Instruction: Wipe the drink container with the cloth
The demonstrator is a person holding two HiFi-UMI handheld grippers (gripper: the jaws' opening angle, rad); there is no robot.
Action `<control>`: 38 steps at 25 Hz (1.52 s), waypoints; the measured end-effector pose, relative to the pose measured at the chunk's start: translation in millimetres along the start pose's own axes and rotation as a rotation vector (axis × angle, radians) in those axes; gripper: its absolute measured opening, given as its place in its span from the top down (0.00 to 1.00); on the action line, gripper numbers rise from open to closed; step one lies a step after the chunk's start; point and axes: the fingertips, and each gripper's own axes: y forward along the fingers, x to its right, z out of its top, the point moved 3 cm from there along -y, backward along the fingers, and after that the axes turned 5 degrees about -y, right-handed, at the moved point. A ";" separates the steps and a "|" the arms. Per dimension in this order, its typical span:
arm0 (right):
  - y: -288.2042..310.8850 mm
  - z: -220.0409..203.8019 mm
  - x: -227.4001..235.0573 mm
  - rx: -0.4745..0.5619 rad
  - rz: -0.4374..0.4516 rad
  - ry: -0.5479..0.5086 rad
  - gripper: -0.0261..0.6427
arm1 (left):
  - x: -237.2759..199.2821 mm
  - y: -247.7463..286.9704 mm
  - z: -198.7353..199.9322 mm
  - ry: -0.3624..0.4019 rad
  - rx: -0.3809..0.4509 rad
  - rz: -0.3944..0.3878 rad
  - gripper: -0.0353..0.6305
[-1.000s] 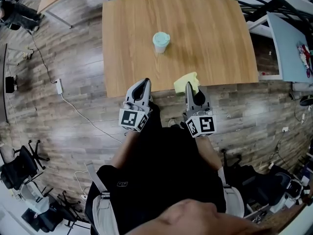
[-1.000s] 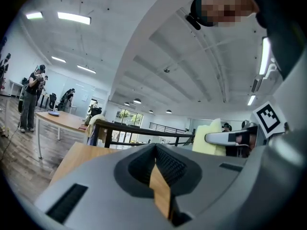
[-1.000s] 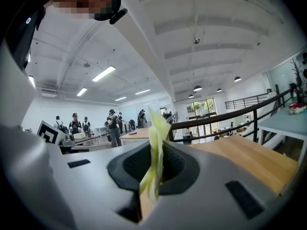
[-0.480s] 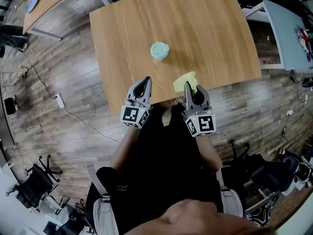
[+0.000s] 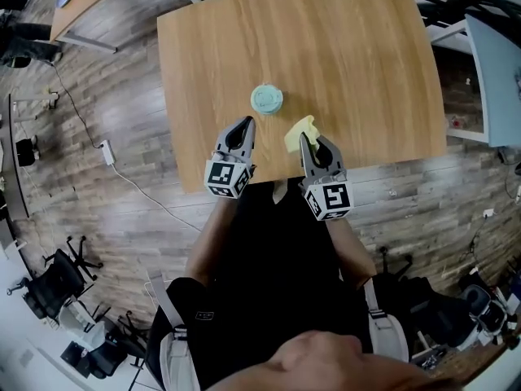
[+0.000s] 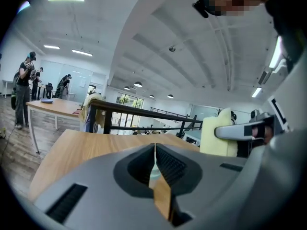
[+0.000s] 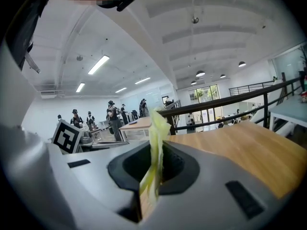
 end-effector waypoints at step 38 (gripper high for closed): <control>115.8 -120.0 6.7 -0.321 0.388 0.113 0.89 | -14.4 52.1 -30.0 -0.031 -0.175 0.132 0.91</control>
